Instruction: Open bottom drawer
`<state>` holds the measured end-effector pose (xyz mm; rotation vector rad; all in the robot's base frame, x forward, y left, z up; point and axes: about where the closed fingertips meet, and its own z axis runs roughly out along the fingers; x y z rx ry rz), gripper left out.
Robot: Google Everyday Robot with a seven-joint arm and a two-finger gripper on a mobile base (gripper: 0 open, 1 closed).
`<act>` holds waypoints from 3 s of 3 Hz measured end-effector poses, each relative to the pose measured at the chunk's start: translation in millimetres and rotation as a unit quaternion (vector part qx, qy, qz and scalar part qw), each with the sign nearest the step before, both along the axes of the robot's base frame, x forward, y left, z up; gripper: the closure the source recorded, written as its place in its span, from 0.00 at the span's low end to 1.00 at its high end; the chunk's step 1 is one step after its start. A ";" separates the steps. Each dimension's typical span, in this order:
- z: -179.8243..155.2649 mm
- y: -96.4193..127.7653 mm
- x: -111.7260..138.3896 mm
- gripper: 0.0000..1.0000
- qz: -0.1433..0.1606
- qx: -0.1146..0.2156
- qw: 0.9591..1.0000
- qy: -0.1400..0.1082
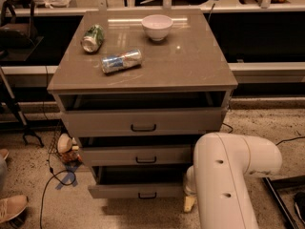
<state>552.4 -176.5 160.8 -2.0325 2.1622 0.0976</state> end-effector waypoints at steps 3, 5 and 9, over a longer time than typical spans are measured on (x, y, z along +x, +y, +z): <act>1.9 12.4 -27.4 0.41 0.023 -0.006 1.000 0.015; 15.8 12.9 -39.4 0.88 0.029 0.005 1.000 0.005; 13.4 10.9 -48.4 0.17 0.025 0.013 1.000 0.008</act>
Offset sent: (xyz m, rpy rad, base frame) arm -0.0310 0.0149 0.0012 -0.0232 0.0405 0.0514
